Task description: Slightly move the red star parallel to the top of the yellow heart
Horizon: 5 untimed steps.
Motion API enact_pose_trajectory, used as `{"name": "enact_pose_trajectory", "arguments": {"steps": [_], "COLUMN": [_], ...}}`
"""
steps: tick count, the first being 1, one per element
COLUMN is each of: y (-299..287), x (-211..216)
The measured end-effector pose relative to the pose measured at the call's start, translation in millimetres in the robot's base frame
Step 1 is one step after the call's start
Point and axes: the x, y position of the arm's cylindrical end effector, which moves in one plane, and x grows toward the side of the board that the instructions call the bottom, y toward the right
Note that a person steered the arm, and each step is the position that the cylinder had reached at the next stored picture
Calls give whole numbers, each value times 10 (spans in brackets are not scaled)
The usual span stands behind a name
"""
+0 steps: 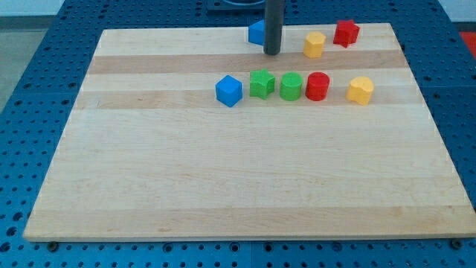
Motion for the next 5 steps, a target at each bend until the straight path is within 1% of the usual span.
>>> {"name": "enact_pose_trajectory", "arguments": {"steps": [1, 2, 4, 5], "y": [230, 409, 907, 1049], "x": [-152, -187, -173, -173]}}
